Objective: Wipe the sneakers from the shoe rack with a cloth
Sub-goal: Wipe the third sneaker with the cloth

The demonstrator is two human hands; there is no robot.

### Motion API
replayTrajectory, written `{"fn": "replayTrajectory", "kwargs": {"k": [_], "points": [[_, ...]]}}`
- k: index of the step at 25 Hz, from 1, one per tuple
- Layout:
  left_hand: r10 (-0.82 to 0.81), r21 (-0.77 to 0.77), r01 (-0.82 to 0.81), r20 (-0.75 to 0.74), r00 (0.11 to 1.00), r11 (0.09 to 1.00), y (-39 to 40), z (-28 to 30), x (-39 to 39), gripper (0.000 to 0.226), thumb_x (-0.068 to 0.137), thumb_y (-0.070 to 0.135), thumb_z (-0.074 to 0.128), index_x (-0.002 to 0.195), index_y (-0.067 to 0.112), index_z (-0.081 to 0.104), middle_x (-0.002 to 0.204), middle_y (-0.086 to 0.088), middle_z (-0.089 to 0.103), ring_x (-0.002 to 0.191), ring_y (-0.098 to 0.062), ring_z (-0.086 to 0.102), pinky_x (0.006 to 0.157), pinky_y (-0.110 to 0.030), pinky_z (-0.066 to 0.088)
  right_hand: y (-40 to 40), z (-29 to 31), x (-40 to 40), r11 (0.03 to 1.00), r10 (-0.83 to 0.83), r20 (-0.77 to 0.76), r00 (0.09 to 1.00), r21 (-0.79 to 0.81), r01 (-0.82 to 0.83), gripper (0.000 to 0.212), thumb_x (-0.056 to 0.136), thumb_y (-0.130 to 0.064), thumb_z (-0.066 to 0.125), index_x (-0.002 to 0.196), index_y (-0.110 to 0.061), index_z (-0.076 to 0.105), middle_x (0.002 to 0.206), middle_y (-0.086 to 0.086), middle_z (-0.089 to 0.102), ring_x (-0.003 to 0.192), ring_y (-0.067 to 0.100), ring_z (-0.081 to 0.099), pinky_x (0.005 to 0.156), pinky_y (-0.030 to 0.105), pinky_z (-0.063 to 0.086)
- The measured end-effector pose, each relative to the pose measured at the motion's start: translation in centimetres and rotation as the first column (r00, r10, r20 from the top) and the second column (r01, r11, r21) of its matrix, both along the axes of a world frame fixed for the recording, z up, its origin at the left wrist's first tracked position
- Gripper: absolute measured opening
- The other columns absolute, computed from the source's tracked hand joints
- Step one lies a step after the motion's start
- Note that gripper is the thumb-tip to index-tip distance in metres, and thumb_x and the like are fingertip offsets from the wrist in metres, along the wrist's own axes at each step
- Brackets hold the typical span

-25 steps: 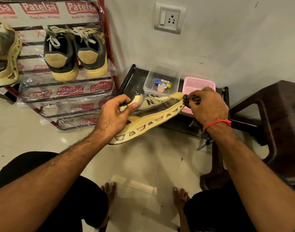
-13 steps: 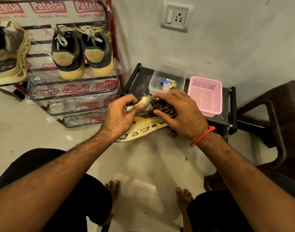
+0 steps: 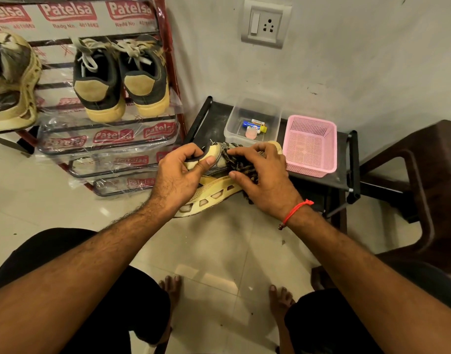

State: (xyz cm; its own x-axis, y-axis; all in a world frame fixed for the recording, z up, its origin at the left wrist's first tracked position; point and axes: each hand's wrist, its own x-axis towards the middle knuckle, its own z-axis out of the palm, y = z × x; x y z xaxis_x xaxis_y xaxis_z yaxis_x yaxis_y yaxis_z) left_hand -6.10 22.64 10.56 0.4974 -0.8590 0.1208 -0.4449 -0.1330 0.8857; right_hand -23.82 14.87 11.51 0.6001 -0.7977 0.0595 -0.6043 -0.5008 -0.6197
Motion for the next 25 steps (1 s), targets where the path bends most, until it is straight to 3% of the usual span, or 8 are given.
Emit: {"fn": "replayTrajectory", "kwargs": {"k": [5, 9, 11, 13, 15, 18, 23, 25], "points": [[-0.024, 0.047, 0.023, 0.006, 1.0, 0.999, 0.0, 0.3, -0.3, 0.018, 0.09, 0.033, 0.073, 0.092, 0.015, 0.07, 0.085, 0.001, 0.067, 0.083, -0.016, 0.065, 0.071, -0.049, 0.06, -1.6, 0.1, -0.8, 0.99, -0.079, 0.13, 0.988, -0.105, 0.093, 0.03, 0.089, -0.009, 0.068, 0.113, -0.027, 0.073, 0.119, -0.001, 0.061, 0.113, 0.024, 0.052, 0.096, 0.045, 0.05], [-0.05, 0.029, 0.049, 0.028, 0.998, 0.998, 0.1, 0.6, -0.5, 0.02, 0.09, 0.033, 0.073, 0.092, 0.014, 0.07, 0.083, 0.003, 0.066, 0.082, -0.017, 0.062, 0.073, -0.049, 0.058, -4.3, 0.5, -2.6, 0.92, -0.242, -0.074, 0.967, -0.336, 0.204, 0.028, 0.089, -0.013, 0.068, 0.113, -0.026, 0.074, 0.119, 0.001, 0.059, 0.108, 0.029, 0.048, 0.086, 0.043, 0.044], [-0.066, 0.018, 0.065, 0.045, 0.997, 0.998, 0.2, 0.4, -0.7, 0.018, 0.09, 0.032, 0.073, 0.092, 0.015, 0.069, 0.084, 0.003, 0.066, 0.084, -0.02, 0.063, 0.071, -0.051, 0.058, -3.1, 0.0, -1.9, 0.963, -0.106, -0.091, 0.99, -0.256, 0.079, 0.028, 0.094, -0.023, 0.064, 0.121, -0.024, 0.071, 0.118, 0.005, 0.054, 0.11, 0.025, 0.048, 0.091, 0.041, 0.045], [-0.065, 0.017, 0.064, 0.082, 0.994, 0.998, 0.4, 0.1, -0.8, 0.016, 0.091, 0.031, 0.073, 0.09, 0.016, 0.067, 0.086, 0.001, 0.066, 0.083, -0.025, 0.063, 0.07, -0.051, 0.057, -0.5, -0.1, -0.3, 0.987, 0.037, 0.053, 0.998, -0.16, -0.028, 0.03, 0.098, -0.029, 0.059, 0.126, -0.02, 0.068, 0.112, 0.004, 0.051, 0.105, 0.017, 0.049, 0.091, 0.03, 0.048], [-0.048, 0.005, 0.048, 0.092, 0.995, 0.999, 0.6, -0.1, -0.7, 0.015, 0.092, 0.027, 0.072, 0.09, 0.014, 0.066, 0.086, -0.001, 0.067, 0.081, -0.027, 0.063, 0.069, -0.049, 0.056, 1.6, 0.2, 0.9, 0.98, 0.135, 0.185, 0.973, -0.169, -0.104, 0.033, 0.098, -0.025, 0.059, 0.13, -0.015, 0.064, 0.11, 0.005, 0.055, 0.101, 0.012, 0.052, 0.088, 0.017, 0.045], [-0.032, -0.046, 0.034, 0.043, 0.999, 0.998, 0.6, 0.1, -0.3, 0.017, 0.091, 0.027, 0.074, 0.093, 0.012, 0.067, 0.089, -0.008, 0.068, 0.079, -0.036, 0.064, 0.064, -0.052, 0.056, 0.8, 0.5, 0.9, 0.962, 0.164, 0.137, 0.977, -0.239, -0.128, 0.034, 0.098, -0.02, 0.059, 0.131, -0.009, 0.061, 0.114, 0.009, 0.059, 0.104, 0.015, 0.054, 0.091, 0.019, 0.042], [-0.074, -0.024, 0.078, 0.12, 0.99, 0.997, 0.3, 0.2, -0.6, 0.019, 0.09, 0.029, 0.074, 0.099, 0.013, 0.07, 0.09, 0.017, 0.065, 0.085, 0.008, 0.059, 0.068, -0.011, 0.047, -5.3, 0.2, -2.7, 0.964, -0.212, -0.04, 0.976, -0.17, 0.202, 0.026, 0.098, -0.015, 0.058, 0.122, -0.009, 0.069, 0.11, 0.013, 0.062, 0.106, 0.027, 0.057, 0.088, 0.022, 0.036], [-0.08, -0.01, 0.083, 0.145, 0.986, 0.997, 0.3, 0.1, -1.0, 0.018, 0.09, 0.029, 0.074, 0.099, 0.014, 0.071, 0.09, 0.022, 0.063, 0.087, 0.013, 0.057, 0.067, -0.004, 0.042, -3.8, 0.5, -2.1, 0.977, -0.176, 0.01, 0.984, -0.124, 0.176, 0.023, 0.098, -0.016, 0.06, 0.117, -0.011, 0.071, 0.111, 0.011, 0.065, 0.106, 0.022, 0.057, 0.091, 0.022, 0.04]]}}
